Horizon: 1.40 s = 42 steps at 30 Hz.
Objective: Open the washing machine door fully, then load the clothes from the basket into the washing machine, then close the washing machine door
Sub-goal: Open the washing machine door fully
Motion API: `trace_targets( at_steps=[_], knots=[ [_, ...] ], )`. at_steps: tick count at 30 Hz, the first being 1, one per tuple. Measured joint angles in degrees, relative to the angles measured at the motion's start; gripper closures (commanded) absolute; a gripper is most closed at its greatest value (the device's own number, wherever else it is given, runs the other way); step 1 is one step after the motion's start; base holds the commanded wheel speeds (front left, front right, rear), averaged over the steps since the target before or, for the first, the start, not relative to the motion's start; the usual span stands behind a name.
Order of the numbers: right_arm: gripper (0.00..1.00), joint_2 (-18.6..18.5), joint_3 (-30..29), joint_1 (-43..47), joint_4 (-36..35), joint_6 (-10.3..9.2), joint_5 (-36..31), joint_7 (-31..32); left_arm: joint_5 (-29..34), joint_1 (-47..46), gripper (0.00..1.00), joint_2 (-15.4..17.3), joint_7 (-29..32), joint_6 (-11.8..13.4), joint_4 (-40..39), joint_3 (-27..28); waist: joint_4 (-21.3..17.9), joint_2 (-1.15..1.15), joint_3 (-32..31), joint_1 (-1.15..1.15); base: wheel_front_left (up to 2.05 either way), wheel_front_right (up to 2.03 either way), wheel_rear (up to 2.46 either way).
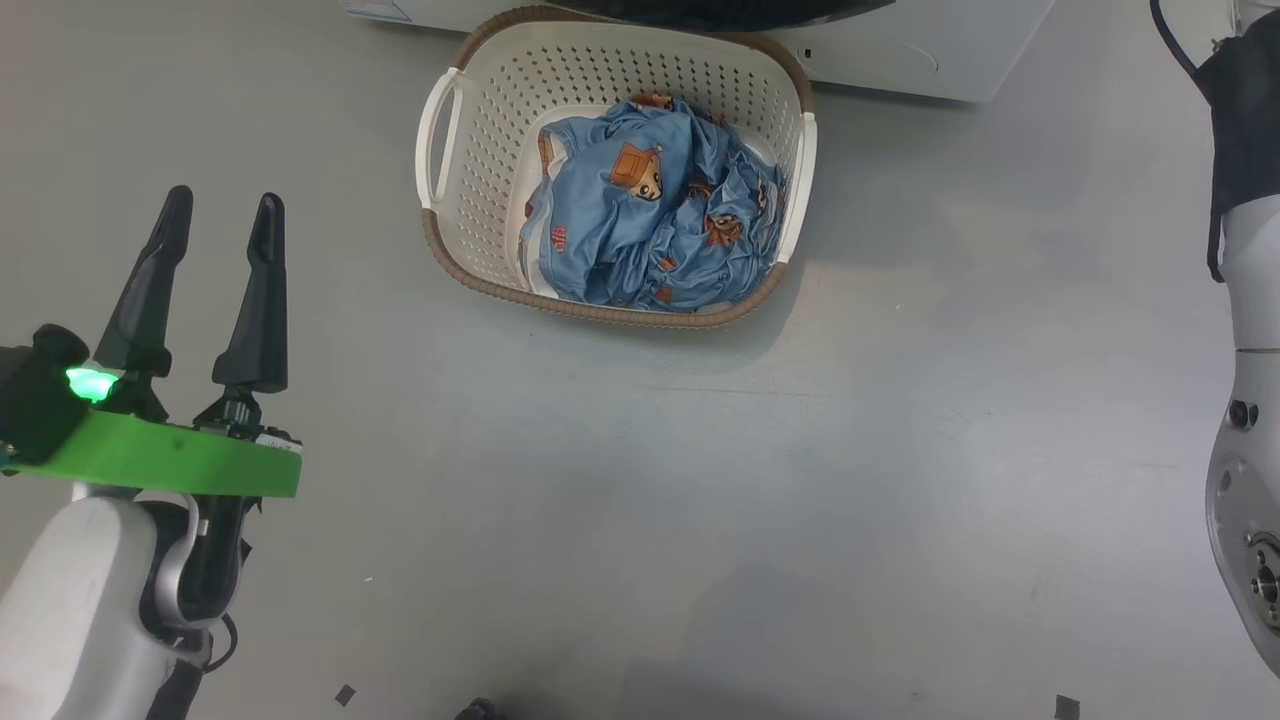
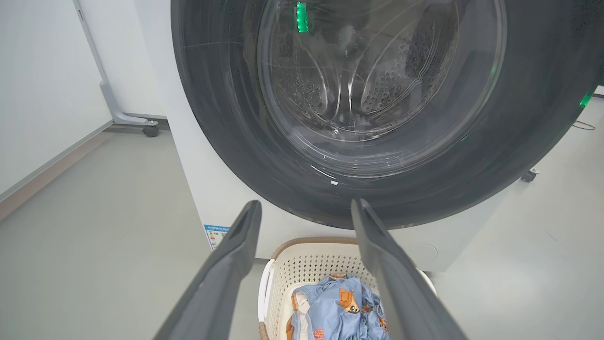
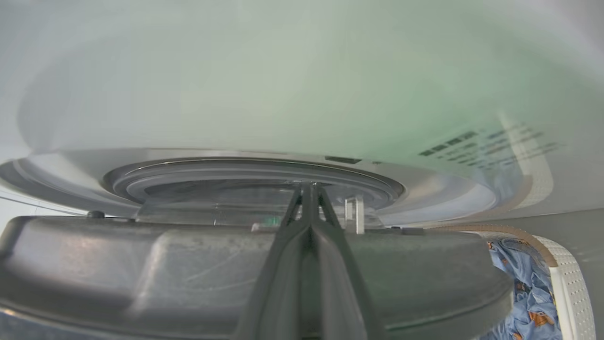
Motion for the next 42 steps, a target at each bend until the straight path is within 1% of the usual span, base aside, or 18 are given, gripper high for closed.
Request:
trace_targets(
  at_steps=[8, 12, 14, 20, 34, 42],
  knots=[
    [1.00, -0.9, 2.0, 0.9, -0.2, 0.00, 4.1, 2.1, 0.3, 0.0, 0.00, 0.0, 0.0, 0.0, -0.4, -0.2, -0.4, 0.00, -0.3, 0.00, 0.00, 0.00, 0.00],
    [1.00, -1.4, 4.1, 2.2, -0.8, 0.00, 6.5, 3.3, 0.6, 0.0, 0.00, 0.0, 0.0, 0.0, -0.6, -0.1, -0.6, 0.00, -0.8, 0.00, 0.00, 0.00, 0.00],
    [1.00, -1.1, 5.8, 3.0, -1.0, 0.00, 7.9, 4.9, 0.8, 0.0, 0.00, 0.0, 0.0, 0.0, -0.7, 0.0, -0.8, 0.00, -1.2, 0.00, 0.00, 0.00, 0.00],
    [1.00, 2.5, 10.9, 5.3, -2.3, 0.01, 11.1, 8.0, 1.6, 0.1, 0.00, 0.6, 0.0, 0.0, -0.7, 0.3, -1.5, 0.00, -2.3, 0.00, 0.00, 0.00, 0.00],
    [1.00, 1.8, 14.8, 8.4, -3.6, 0.01, 15.2, 10.2, 2.2, 0.4, 0.00, 0.7, 0.0, 0.0, -1.1, 0.2, -2.0, 0.00, -4.4, 0.00, 0.00, 0.00, 0.00],
    [1.00, 1.8, 17.4, 11.5, -4.9, 0.01, 18.9, 12.9, 2.6, 1.3, 0.00, 0.7, 0.0, 0.0, -1.0, -0.2, -1.9, 0.00, -6.1, 0.00, 0.00, 0.00, 0.00]
  ],
)
